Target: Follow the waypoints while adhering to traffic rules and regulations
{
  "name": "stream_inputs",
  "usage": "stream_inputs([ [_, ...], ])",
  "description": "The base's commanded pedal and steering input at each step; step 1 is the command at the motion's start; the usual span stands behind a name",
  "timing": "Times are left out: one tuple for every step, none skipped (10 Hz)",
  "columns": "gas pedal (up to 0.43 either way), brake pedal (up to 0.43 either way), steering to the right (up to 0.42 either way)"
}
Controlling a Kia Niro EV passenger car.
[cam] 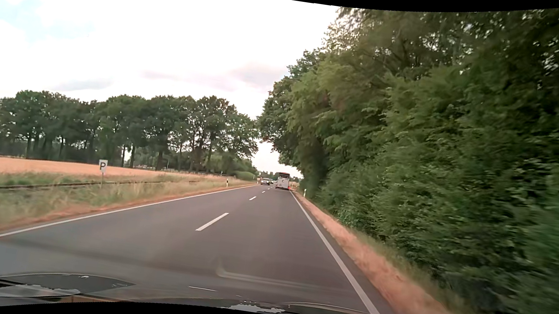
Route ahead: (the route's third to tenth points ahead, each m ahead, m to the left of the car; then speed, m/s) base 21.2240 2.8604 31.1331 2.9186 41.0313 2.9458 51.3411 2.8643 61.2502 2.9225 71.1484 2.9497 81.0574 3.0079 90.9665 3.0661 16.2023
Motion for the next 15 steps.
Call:
stream_inputs([
  [0.079,0.0,-0.003],
  [0.079,0.0,-0.003],
  [0.098,0.0,-0.003],
  [0.098,0.0,-0.003],
  [0.098,0.0,-0.003],
  [0.098,0.0,-0.003],
  [0.098,0.0,-0.003],
  [0.098,0.0,-0.003],
  [0.098,0.0,-0.003],
  [0.098,0.0,-0.003],
  [0.098,0.0,-0.003],
  [0.098,0.0,-0.003],
  [0.11,0.0,-0.003],
  [0.13,0.0,-0.004],
  [0.157,0.0,-0.004],
])
